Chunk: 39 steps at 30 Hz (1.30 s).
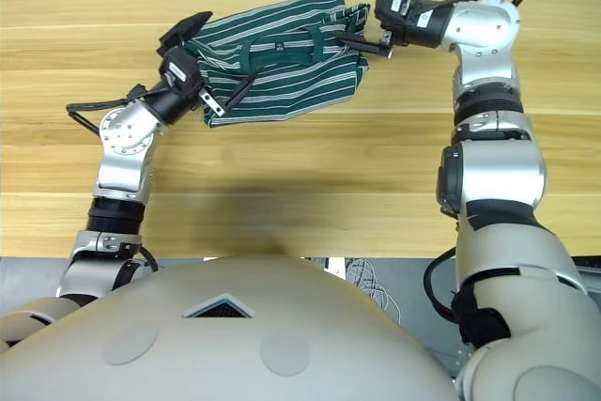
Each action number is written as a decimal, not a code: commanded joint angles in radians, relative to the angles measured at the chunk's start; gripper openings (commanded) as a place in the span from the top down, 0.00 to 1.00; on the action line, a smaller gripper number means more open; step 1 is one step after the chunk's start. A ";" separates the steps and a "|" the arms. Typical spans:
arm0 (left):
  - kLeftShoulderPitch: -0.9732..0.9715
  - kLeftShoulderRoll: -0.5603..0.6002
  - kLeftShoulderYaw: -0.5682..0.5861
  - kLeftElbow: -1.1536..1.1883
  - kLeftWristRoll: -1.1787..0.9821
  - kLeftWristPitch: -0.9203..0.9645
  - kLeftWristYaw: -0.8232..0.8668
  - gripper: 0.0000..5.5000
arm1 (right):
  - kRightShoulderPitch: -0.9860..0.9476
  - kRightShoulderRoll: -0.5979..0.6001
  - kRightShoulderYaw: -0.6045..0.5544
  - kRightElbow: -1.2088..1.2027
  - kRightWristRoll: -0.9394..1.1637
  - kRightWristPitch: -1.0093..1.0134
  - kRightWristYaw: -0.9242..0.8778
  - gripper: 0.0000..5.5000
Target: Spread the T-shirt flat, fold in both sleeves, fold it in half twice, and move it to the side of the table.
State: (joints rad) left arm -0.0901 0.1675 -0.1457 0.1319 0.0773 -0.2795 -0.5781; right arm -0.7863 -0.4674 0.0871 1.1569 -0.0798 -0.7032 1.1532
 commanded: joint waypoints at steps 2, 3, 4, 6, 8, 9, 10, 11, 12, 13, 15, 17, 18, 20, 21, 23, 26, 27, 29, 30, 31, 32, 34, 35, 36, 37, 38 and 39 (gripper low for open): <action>-0.043 0.001 -0.057 0.080 0.087 0.030 0.075 0.02 | -0.045 0.037 0.102 0.029 -0.116 0.003 -0.056 0.38; -0.052 0.003 -0.064 0.108 0.100 0.025 0.089 0.02 | -0.049 0.047 0.124 0.034 -0.141 0.003 -0.072 0.38; -0.063 0.010 -0.072 0.144 0.125 0.014 0.114 0.02 | -0.053 0.059 0.146 0.038 -0.167 0.002 -0.091 0.38; -0.080 0.021 -0.083 0.206 0.163 -0.006 0.156 0.02 | -0.059 0.073 0.176 0.046 -0.201 0.001 -0.114 0.38; -0.091 0.034 -0.103 0.262 0.207 -0.030 0.198 0.02 | -0.065 0.076 0.201 0.053 -0.230 -0.002 -0.126 0.38; -0.094 0.040 -0.117 0.287 0.231 -0.042 0.218 0.02 | -0.069 0.077 0.213 0.056 -0.242 -0.002 -0.129 0.38; -0.098 0.045 -0.132 0.313 0.254 -0.054 0.238 0.02 | -0.074 0.077 0.225 0.058 -0.255 -0.002 -0.146 0.38; -0.101 0.048 -0.144 0.333 0.274 -0.063 0.256 0.02 | -0.079 0.078 0.233 0.060 -0.266 -0.002 -0.161 0.38; -0.103 0.051 -0.157 0.347 0.293 -0.074 0.274 0.02 | -0.085 0.079 0.242 0.061 -0.280 -0.001 -0.182 0.38; -0.104 0.053 -0.169 0.358 0.307 -0.084 0.288 0.02 | -0.090 0.079 0.251 0.063 -0.291 -0.001 -0.204 0.38; -0.100 0.060 -0.197 0.364 0.335 -0.104 0.310 0.02 | -0.102 0.079 0.258 0.068 -0.305 0.003 -0.237 0.38; -0.081 0.068 -0.223 0.345 0.356 -0.117 0.320 0.02 | -0.112 0.074 0.263 0.073 -0.313 0.005 -0.258 0.38; -0.069 0.071 -0.235 0.327 0.360 -0.122 0.319 0.02 | -0.116 0.070 0.267 0.077 -0.319 0.006 -0.267 0.38; -0.039 0.079 -0.258 0.282 0.363 -0.131 0.307 0.02 | -0.126 0.066 0.270 0.085 -0.332 0.011 -0.295 0.38; -0.020 0.085 -0.275 0.255 0.369 -0.135 0.298 0.02 | -0.133 0.066 0.271 0.090 -0.339 0.018 -0.319 0.38; 0.016 0.102 -0.307 0.203 0.382 -0.136 0.281 0.02 | -0.148 0.066 0.286 0.099 -0.366 0.036 -0.386 0.38; 0.065 0.134 -0.340 0.131 0.399 -0.127 0.263 0.02 | -0.170 0.065 0.311 0.114 -0.415 0.068 -0.487 0.38; 0.080 0.145 -0.344 0.111 0.402 -0.123 0.259 0.02 | -0.178 0.064 0.318 0.118 -0.431 0.076 -0.522 0.38; 0.110 0.170 -0.349 0.081 0.408 -0.117 0.258 0.02 | -0.197 0.067 0.321 0.124 -0.442 0.084 -0.585 0.38; 0.123 0.180 -0.351 0.071 0.409 -0.116 0.259 0.02 | -0.206 0.069 0.322 0.127 -0.447 0.085 -0.610 0.38; 0.131 0.186 -0.356 0.064 0.412 -0.114 0.260 0.02 | -0.217 0.073 0.321 0.131 -0.451 0.090 -0.635 0.38; 0.137 0.189 -0.360 0.059 0.413 -0.111 0.261 0.02 | -0.225 0.076 0.322 0.134 -0.456 0.097 -0.656 0.38; 0.141 0.182 -0.370 0.039 0.413 -0.104 0.268 0.02 | -0.233 0.082 0.333 0.138 -0.468 0.102 -0.687 0.38; 0.139 0.175 -0.371 0.029 0.414 -0.101 0.275 0.02 | -0.232 0.082 0.336 0.137 -0.469 0.094 -0.691 0.38; 0.133 0.166 -0.363 0.018 0.412 -0.096 0.290 0.02 | -0.227 0.076 0.333 0.133 -0.465 0.079 -0.693 0.38; 0.124 0.158 -0.349 0.006 0.406 -0.090 0.307 0.02 | -0.223 0.067 0.326 0.127 -0.457 0.062 -0.693 0.38; 0.114 0.143 -0.320 -0.010 0.385 -0.084 0.333 0.02 | -0.214 0.059 0.307 0.118 -0.434 0.039 -0.686 0.38; 0.100 0.118 -0.274 -0.029 0.342 -0.076 0.366 0.02 | -0.197 0.054 0.276 0.102 -0.394 0.013 -0.670 0.38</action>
State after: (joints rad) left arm 0.0233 0.3127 -0.4825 0.1162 0.4447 -0.3948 -0.2552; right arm -0.9928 -0.3912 0.4074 1.2825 -0.5337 -0.6474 0.4669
